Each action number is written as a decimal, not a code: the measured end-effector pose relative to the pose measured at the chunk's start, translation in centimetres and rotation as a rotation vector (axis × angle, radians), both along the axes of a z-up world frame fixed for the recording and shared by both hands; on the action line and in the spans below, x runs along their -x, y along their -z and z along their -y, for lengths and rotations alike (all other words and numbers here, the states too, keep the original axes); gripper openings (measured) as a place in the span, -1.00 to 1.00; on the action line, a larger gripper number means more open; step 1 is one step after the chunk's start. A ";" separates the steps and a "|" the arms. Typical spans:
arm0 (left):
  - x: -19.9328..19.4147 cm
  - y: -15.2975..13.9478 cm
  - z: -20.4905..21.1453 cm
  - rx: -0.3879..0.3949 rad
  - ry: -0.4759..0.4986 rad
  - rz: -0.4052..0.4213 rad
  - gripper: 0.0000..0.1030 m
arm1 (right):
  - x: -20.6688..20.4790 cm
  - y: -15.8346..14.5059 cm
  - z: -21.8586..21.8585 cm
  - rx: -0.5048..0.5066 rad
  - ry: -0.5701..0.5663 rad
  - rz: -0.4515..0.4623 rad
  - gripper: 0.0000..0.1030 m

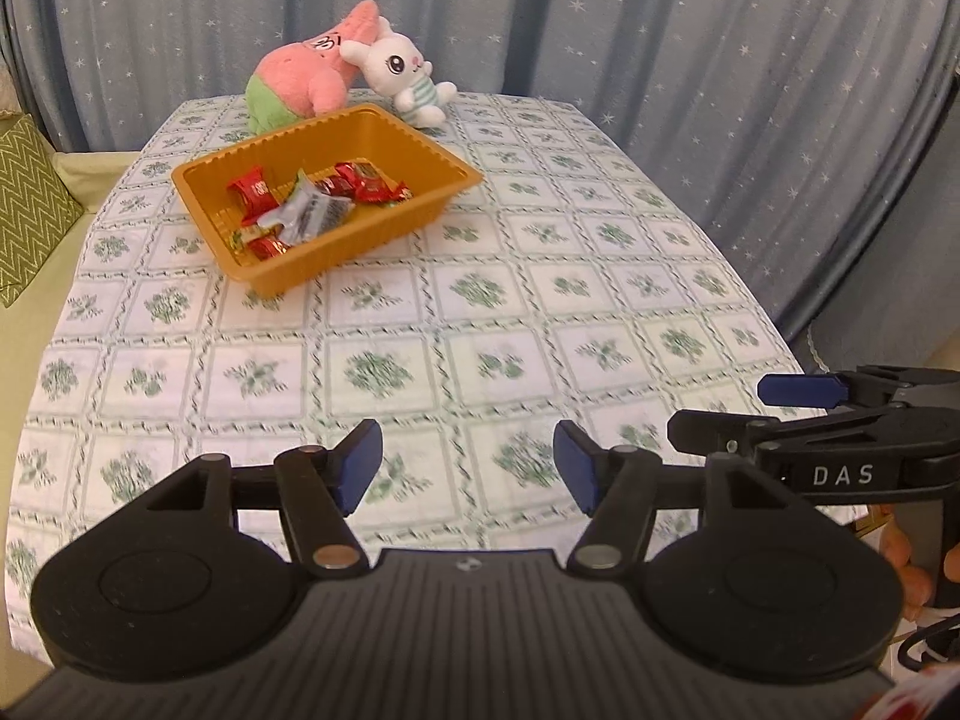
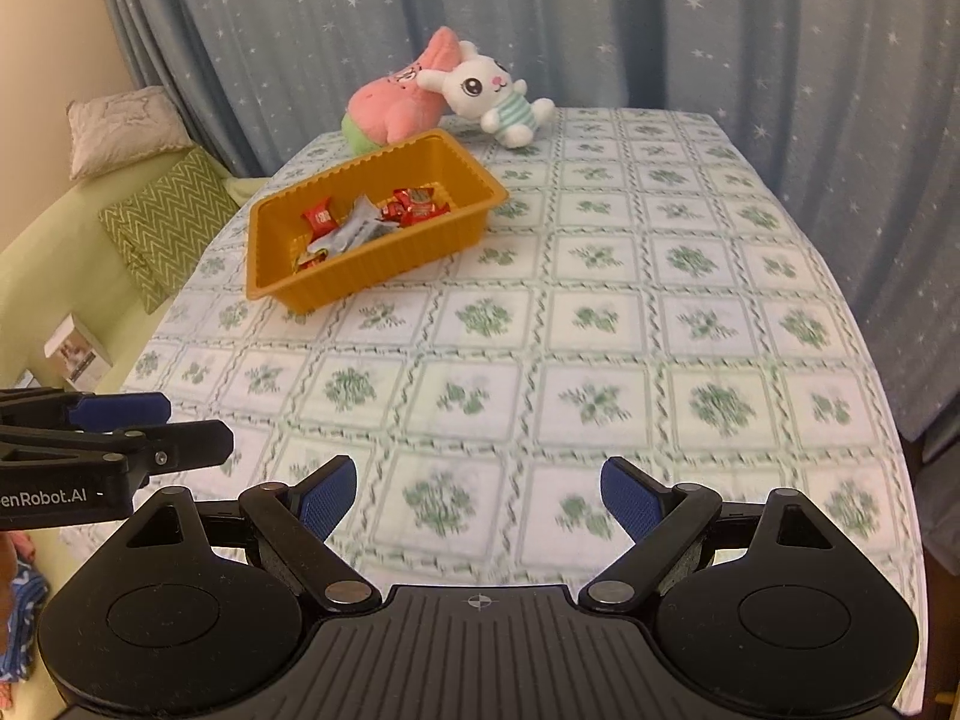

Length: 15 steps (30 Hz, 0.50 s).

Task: Organize snacks

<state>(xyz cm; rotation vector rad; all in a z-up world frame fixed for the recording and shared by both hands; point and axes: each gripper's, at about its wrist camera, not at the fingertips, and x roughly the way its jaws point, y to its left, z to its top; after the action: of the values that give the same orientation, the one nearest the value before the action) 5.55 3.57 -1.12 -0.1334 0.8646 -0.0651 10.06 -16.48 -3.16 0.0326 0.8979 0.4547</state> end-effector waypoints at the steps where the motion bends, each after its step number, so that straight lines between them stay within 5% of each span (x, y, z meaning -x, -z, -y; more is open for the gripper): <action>1: 0.3 0.0 0.4 -0.001 0.004 -0.001 0.19 | 0.4 0.0 0.4 -0.001 0.002 0.000 0.71; 15: 2.9 0.2 4.2 -0.008 0.043 -0.001 0.25 | 4.1 -0.5 4.4 -0.016 0.053 0.004 0.71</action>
<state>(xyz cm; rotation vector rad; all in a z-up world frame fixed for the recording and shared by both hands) 2.63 -0.65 -1.36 -0.1078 0.8691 -0.1018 5.91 -20.92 -2.71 0.0694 0.8872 0.4125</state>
